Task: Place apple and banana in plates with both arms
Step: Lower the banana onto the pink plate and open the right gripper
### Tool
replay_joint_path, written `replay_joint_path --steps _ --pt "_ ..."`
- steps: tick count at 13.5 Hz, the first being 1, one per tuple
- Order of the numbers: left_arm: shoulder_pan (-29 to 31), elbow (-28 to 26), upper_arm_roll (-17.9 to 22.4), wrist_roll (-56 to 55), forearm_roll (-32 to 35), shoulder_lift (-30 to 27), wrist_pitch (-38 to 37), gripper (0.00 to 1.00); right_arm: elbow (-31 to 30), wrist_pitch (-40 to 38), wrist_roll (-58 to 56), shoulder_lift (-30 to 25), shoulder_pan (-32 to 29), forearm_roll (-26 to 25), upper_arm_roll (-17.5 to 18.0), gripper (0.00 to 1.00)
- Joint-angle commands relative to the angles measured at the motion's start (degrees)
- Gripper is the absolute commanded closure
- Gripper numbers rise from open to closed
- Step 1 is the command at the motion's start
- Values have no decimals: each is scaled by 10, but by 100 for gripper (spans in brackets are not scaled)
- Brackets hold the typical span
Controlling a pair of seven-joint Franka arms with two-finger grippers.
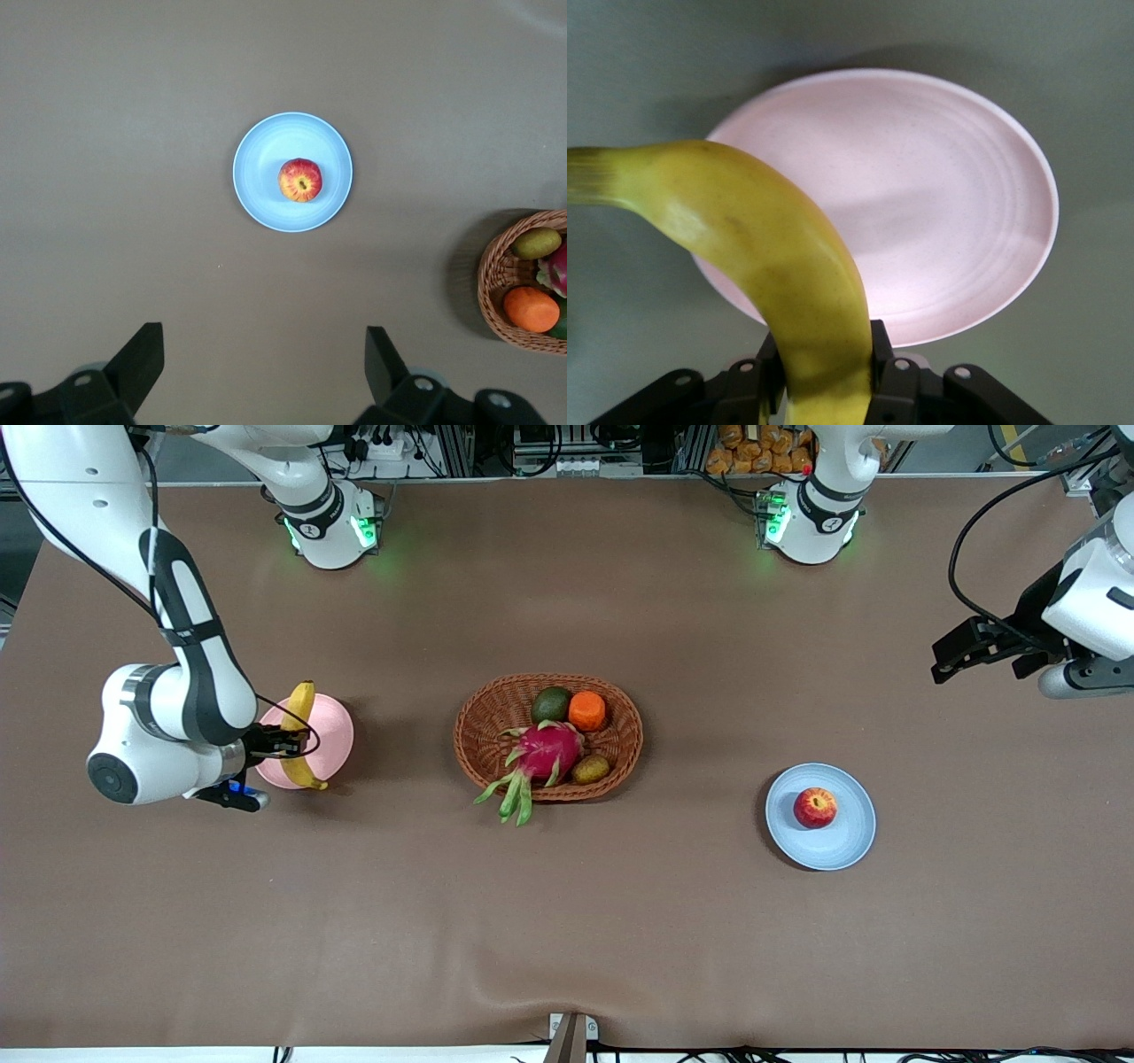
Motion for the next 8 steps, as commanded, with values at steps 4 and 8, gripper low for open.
replay_joint_path --steps 4,8 --pt "25 -8 -15 13 -6 -11 -7 0 -26 22 -15 1 -29 -9 10 9" --pt "22 5 -16 13 -3 -12 -3 0 28 -28 -8 2 -26 -8 12 0"
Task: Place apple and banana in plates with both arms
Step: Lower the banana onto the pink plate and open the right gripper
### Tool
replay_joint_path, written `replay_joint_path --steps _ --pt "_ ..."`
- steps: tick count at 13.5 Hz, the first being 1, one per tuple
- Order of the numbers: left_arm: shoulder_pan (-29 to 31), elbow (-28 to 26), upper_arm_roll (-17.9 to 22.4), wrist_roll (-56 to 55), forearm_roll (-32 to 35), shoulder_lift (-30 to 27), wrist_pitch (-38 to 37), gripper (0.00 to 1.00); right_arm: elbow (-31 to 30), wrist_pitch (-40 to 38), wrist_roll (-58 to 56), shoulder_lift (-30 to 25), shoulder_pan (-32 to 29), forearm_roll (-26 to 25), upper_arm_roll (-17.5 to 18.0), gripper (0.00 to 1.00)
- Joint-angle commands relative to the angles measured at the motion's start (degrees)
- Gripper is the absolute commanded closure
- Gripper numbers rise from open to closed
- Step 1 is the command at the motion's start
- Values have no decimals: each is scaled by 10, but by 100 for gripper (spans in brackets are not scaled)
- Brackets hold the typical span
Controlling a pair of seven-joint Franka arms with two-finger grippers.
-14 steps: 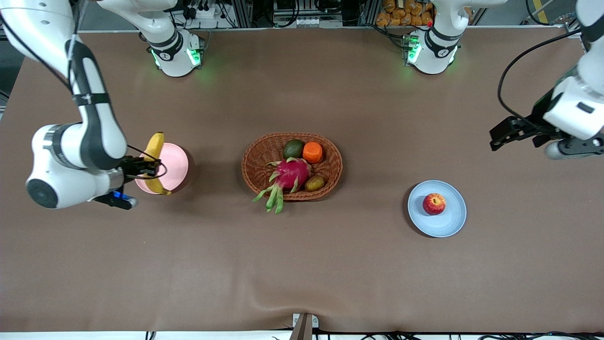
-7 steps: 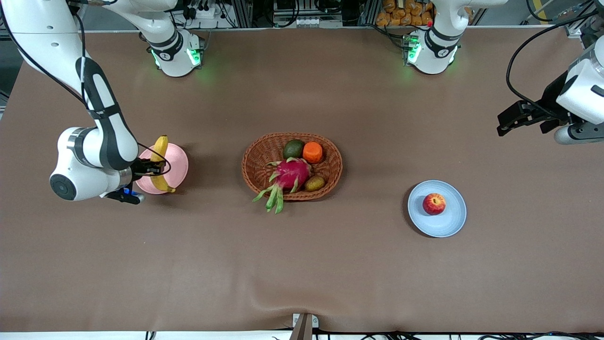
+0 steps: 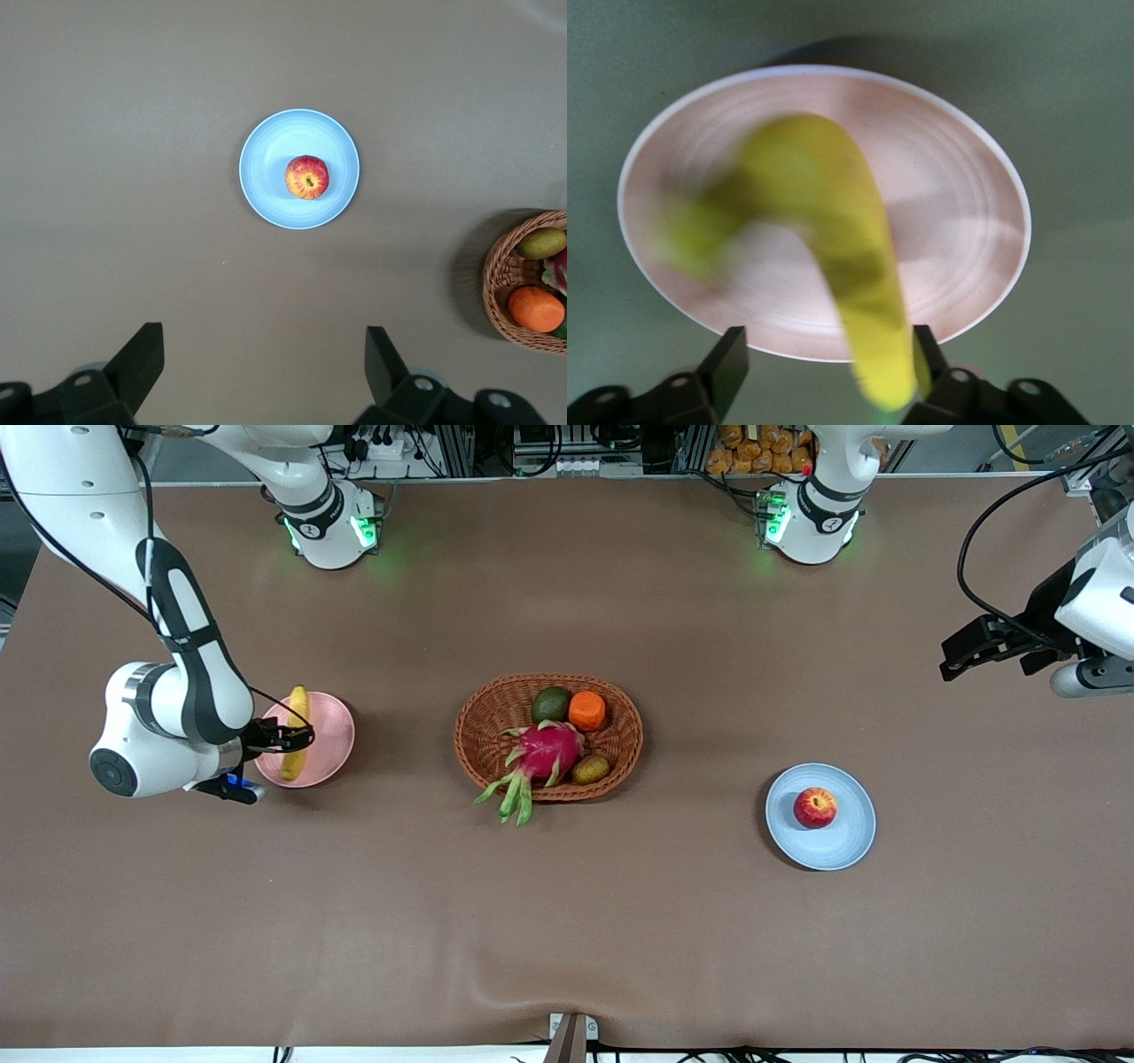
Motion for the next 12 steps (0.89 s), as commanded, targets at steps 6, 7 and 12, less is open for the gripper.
replay_joint_path --steps 6,7,12 --pt "12 2 -6 11 -5 -16 -8 0 321 -177 -8 3 34 -4 17 0" --pt "12 2 -5 10 -6 -16 -11 0 361 -185 -8 2 33 -4 20 0" --pt "12 -1 -5 10 -7 -26 -18 0 470 -276 -5 -47 23 -6 44 0"
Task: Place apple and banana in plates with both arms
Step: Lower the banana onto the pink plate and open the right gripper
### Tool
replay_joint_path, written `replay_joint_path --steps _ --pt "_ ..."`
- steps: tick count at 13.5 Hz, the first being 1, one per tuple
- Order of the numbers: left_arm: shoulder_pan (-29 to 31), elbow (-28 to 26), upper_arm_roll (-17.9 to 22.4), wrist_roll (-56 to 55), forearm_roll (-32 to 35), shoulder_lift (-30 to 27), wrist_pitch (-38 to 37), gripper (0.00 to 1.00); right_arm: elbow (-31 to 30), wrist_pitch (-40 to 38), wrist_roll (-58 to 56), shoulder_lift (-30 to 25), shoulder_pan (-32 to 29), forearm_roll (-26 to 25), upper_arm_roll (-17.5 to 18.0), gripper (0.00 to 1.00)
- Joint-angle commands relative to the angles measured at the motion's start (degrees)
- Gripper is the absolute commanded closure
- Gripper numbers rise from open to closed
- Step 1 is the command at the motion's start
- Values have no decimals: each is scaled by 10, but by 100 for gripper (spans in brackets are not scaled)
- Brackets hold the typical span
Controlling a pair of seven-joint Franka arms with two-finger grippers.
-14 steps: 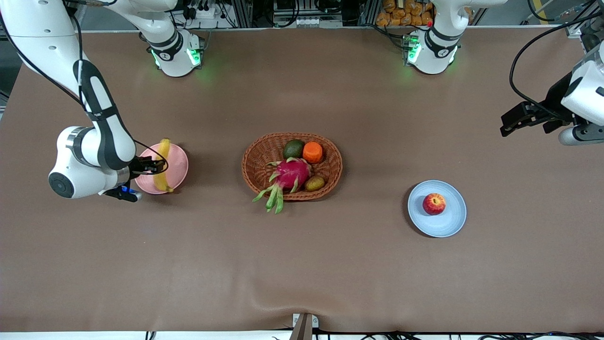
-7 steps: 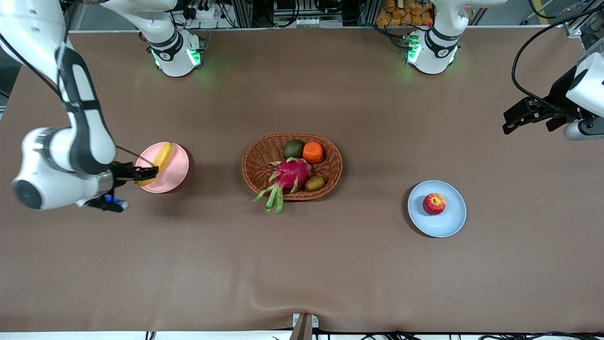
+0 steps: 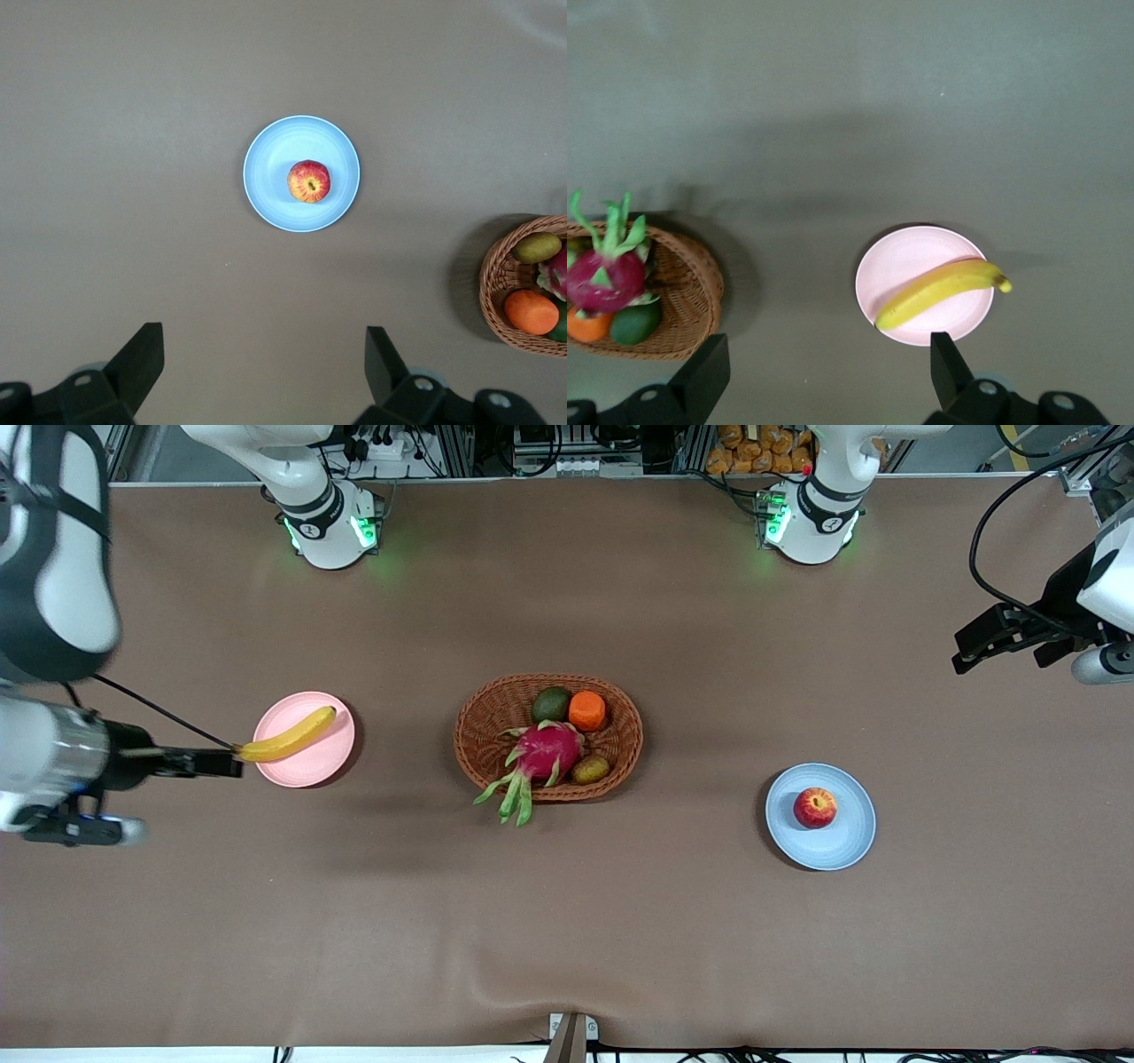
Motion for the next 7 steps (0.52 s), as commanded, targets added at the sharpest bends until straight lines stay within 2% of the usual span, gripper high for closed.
replay_joint_path --steps 1,4,7 --pt "5 -5 -4 10 -7 -15 -10 0 20 -44 3 -51 -8 -10 24 0" --pt "5 -5 -5 10 -7 -16 -11 0 -10 -68 4 -144 -8 -56 29 0" --pt "5 -5 -5 11 -6 -19 -24 0 -125 -40 4 -238 -29 -56 29 0"
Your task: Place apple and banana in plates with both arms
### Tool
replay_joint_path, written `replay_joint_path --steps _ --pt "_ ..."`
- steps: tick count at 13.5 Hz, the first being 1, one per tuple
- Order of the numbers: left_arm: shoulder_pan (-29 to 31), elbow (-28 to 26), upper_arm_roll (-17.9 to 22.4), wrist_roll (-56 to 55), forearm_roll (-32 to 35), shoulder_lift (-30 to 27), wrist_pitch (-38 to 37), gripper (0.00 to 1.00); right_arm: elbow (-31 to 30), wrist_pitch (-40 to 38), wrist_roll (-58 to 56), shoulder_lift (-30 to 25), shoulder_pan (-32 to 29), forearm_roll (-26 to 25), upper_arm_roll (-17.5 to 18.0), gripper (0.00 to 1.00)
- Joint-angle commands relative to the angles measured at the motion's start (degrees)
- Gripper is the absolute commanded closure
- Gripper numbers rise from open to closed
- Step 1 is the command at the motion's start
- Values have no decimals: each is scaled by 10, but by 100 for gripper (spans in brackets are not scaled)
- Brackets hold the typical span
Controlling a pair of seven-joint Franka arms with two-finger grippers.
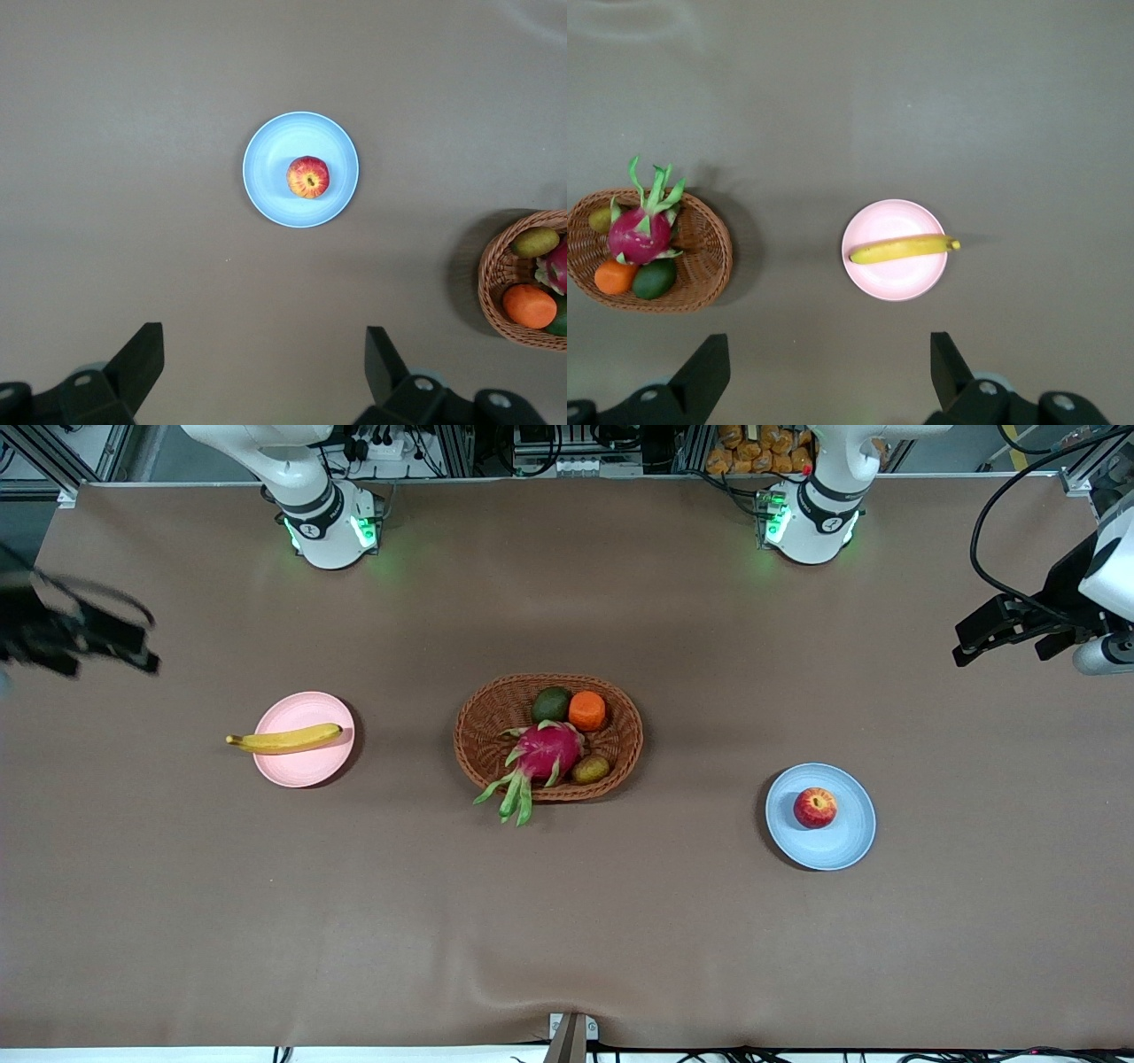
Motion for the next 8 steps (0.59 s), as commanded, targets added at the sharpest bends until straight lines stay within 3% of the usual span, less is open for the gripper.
replay_joint_path --steps 1,8 --pt "4 -4 -5 11 -4 -15 -22 0 -141 54 1 -92 -22 -17 11 0" --pt "5 2 2 44 -2 -16 -34 0 -169 78 -6 -110 -3 -25 12 0"
